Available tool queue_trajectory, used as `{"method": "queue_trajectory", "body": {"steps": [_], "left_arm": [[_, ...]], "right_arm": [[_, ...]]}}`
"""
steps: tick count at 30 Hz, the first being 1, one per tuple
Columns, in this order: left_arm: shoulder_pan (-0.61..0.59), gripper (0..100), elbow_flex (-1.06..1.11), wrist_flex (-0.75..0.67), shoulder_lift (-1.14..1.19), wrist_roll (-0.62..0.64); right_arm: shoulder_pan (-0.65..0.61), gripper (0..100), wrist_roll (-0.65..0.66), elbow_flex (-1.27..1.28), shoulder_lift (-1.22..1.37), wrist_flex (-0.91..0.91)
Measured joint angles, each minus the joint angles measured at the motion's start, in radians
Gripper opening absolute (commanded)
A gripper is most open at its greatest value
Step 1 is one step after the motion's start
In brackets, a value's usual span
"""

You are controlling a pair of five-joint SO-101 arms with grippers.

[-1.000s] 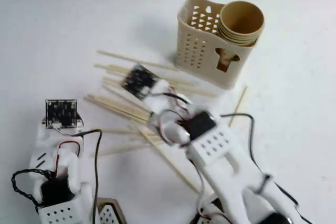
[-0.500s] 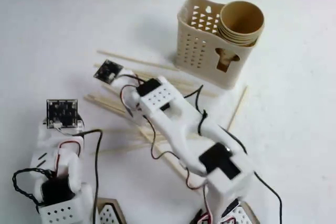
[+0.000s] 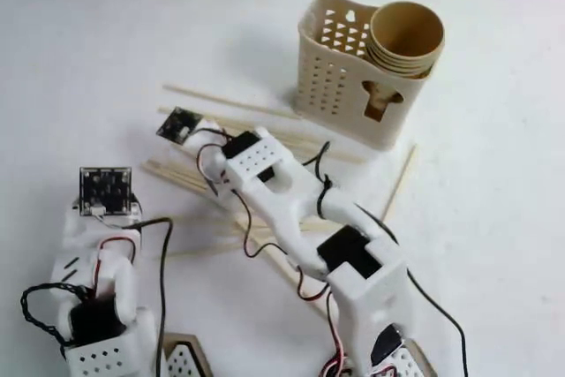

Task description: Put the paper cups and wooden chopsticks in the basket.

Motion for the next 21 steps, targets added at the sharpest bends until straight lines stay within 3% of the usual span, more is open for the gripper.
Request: {"method": "queue_trajectory", "body": {"steps": [7, 21], "left_arm": [[0.000, 9, 0.005, 0.000, 0.000, -0.026], [0.000, 9, 0.005, 0.000, 0.000, -0.028]], "right_arm": [[0.008, 1.8, 0.089, -0.011, 0.015, -0.002], [0.048, 1.8, 0.094, -0.011, -0.043, 0.106]]}}
